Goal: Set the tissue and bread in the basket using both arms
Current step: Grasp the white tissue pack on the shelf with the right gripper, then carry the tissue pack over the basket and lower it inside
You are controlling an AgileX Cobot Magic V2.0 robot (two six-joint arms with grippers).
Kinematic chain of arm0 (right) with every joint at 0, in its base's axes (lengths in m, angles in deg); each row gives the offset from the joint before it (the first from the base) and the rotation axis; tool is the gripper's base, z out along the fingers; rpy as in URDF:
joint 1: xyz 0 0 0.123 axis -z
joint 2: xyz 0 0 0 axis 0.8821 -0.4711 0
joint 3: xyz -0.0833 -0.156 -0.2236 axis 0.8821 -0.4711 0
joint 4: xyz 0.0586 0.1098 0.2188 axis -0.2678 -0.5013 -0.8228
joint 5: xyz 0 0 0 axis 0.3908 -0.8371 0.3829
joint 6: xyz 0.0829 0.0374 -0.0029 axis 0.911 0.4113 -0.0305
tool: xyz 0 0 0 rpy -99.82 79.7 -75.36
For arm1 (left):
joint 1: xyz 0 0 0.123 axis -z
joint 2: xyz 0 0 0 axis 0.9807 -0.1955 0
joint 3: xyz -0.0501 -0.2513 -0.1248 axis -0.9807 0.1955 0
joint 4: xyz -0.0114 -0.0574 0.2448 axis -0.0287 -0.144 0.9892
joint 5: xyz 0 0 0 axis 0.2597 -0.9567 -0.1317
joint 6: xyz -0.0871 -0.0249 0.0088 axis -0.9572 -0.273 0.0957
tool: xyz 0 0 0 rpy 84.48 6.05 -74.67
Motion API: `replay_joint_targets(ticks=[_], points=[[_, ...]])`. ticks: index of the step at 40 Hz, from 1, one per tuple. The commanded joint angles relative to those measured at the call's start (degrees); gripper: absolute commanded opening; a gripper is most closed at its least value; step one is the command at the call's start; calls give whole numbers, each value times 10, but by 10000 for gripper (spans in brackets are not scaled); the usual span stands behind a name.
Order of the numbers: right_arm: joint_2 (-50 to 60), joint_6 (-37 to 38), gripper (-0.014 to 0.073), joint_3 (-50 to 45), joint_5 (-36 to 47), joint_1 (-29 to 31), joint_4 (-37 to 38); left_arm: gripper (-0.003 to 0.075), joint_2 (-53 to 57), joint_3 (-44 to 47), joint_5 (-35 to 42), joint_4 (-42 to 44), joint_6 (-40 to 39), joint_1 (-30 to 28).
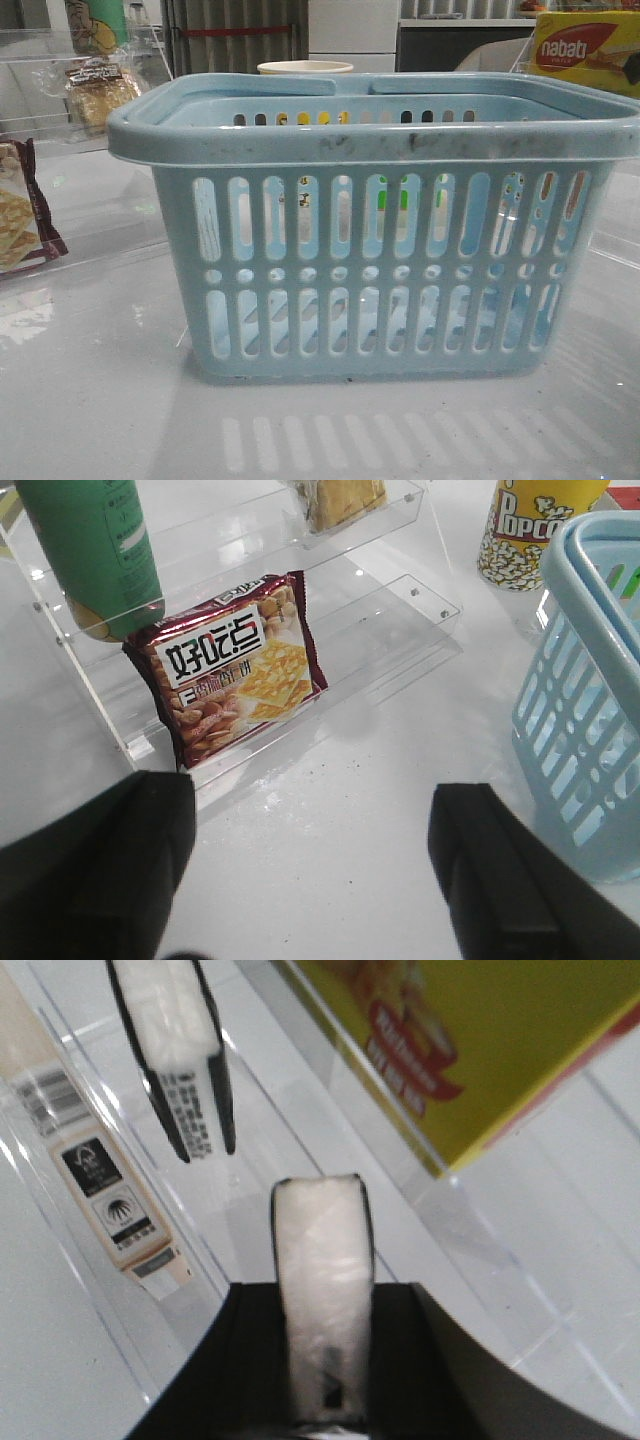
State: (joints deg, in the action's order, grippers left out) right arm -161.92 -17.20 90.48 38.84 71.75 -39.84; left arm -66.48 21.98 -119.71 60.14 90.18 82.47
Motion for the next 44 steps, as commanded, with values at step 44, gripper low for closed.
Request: replay_joint_targets(ticks=[44], points=[[327, 1, 192, -71, -52, -337, -62, 547, -4, -17, 44, -7, 1, 5]])
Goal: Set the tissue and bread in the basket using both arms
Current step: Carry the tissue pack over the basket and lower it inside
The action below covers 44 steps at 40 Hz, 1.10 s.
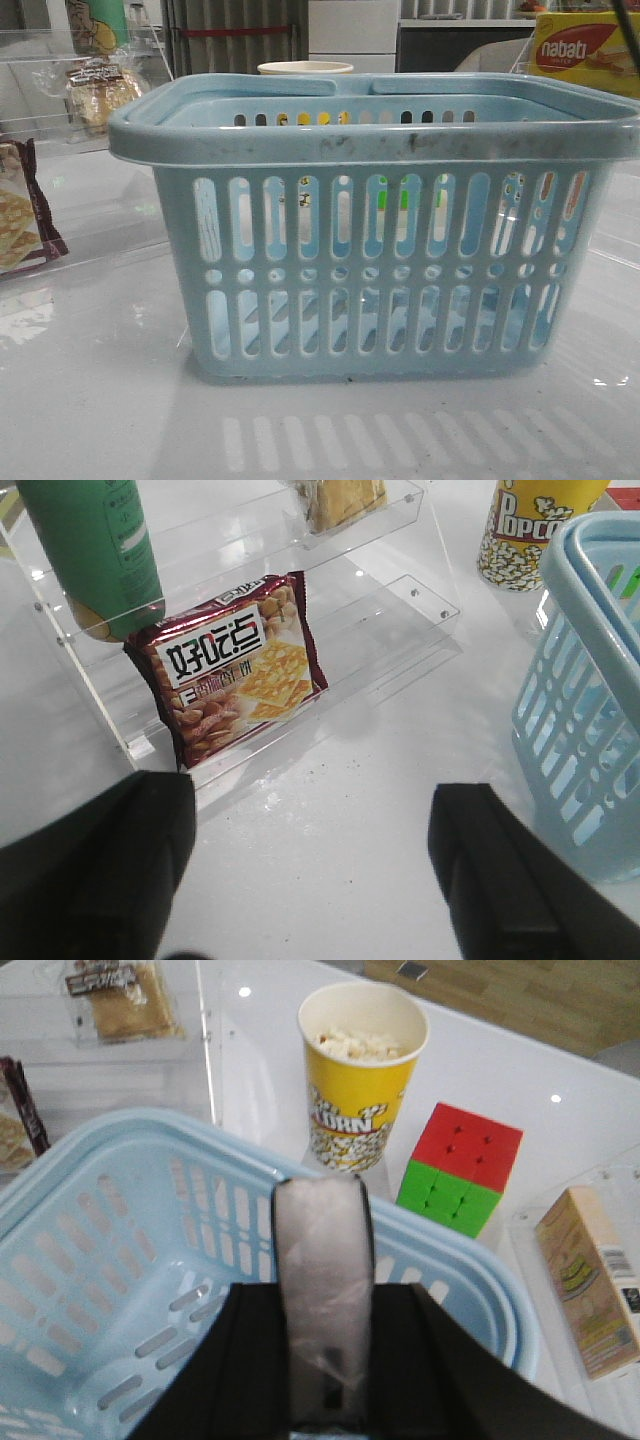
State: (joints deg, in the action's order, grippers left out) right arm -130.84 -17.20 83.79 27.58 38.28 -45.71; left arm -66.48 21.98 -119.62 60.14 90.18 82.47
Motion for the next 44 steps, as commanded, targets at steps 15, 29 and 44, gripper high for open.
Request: replay_joint_targets(ticks=[15, 29, 44], points=[[-31, 1, 193, -41, 83, -2, -63, 548, -4, -17, 43, -7, 1, 5], [-111, 1, 244, -41, 73, -2, -69, 547, -4, -17, 43, -7, 1, 5], [-129, 1, 559, -41, 75, -2, -68, 548, -4, -17, 43, -7, 1, 5]])
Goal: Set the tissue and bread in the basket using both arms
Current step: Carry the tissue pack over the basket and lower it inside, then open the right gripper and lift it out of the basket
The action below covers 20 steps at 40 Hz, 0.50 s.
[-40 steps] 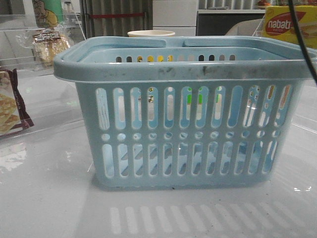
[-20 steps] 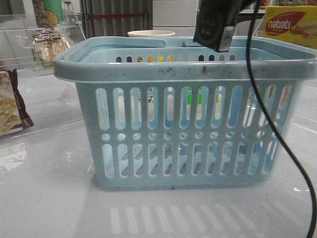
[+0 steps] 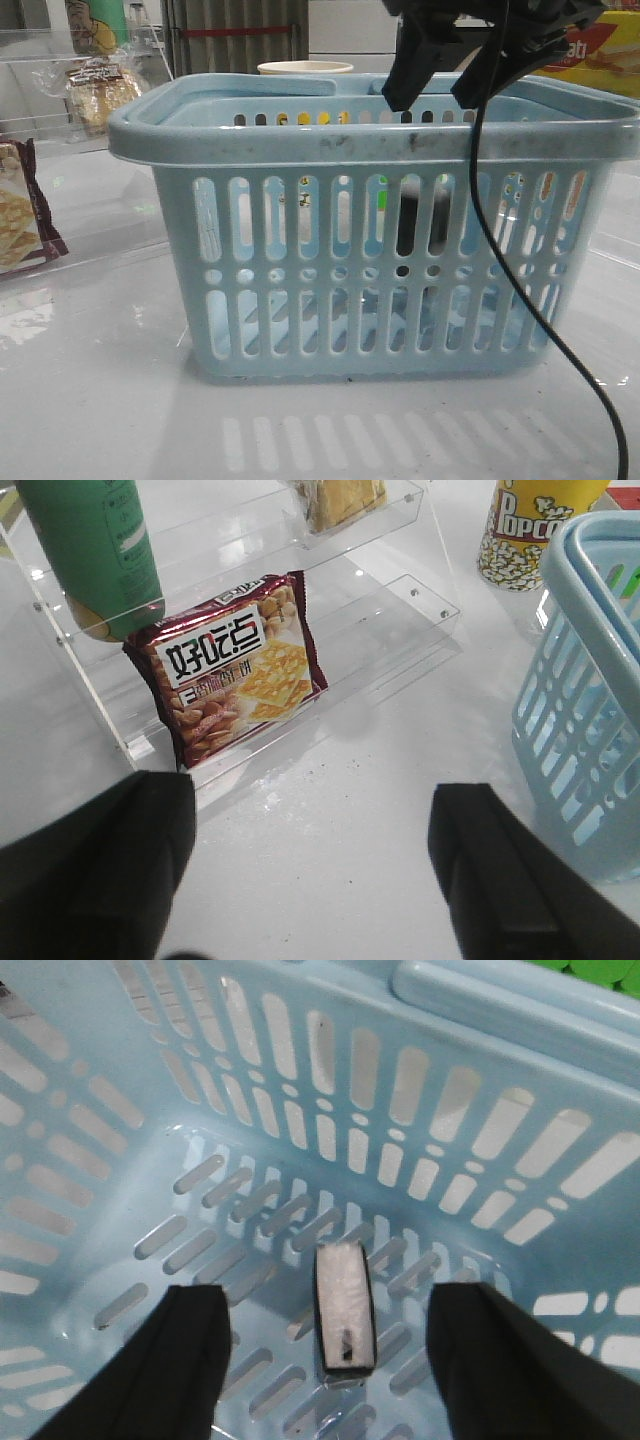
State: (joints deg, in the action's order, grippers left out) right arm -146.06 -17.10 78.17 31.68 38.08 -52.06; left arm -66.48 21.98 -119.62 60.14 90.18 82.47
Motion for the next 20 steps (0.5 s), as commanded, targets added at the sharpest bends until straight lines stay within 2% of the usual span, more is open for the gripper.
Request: replay_joint_targets(ticks=[1, 8, 20], points=[[23, 0, 559, 16, 34, 0, -4, 548, -4, -17, 43, -7, 1, 5], [43, -31, 559, 16, 29, 0, 1, 548, -4, -17, 43, -7, 1, 5], [153, -68, 559, 16, 8, 0, 6, 548, -4, -17, 43, -7, 1, 5]])
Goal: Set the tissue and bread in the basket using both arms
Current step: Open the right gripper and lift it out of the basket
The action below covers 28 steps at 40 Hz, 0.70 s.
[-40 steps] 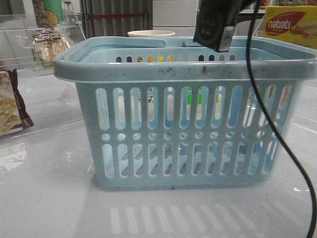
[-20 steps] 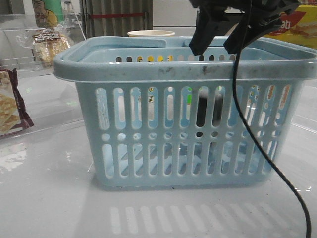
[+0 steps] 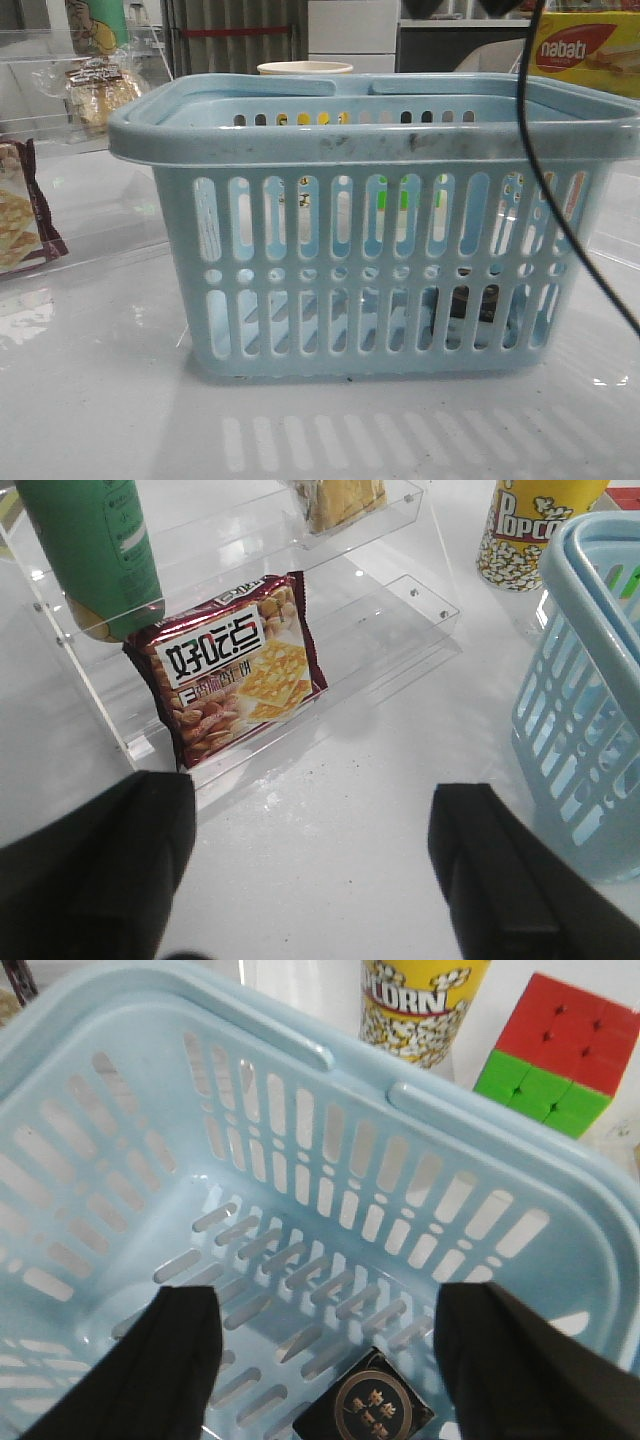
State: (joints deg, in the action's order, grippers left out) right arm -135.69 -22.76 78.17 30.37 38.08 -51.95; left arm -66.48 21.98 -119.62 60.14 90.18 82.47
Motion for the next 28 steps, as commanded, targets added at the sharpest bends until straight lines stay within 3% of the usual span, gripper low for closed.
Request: replay_joint_targets(ticks=[1, 13, 28], points=[[62, -12, 559, 16, 16, 0, 8, 548, -4, -17, 43, -7, 1, 5], [203, -12, 559, -55, -16, 0, 33, 547, -4, -17, 43, -7, 1, 5], [362, -12, 559, -182, -25, 0, 33, 547, -4, -17, 97, -7, 1, 5]])
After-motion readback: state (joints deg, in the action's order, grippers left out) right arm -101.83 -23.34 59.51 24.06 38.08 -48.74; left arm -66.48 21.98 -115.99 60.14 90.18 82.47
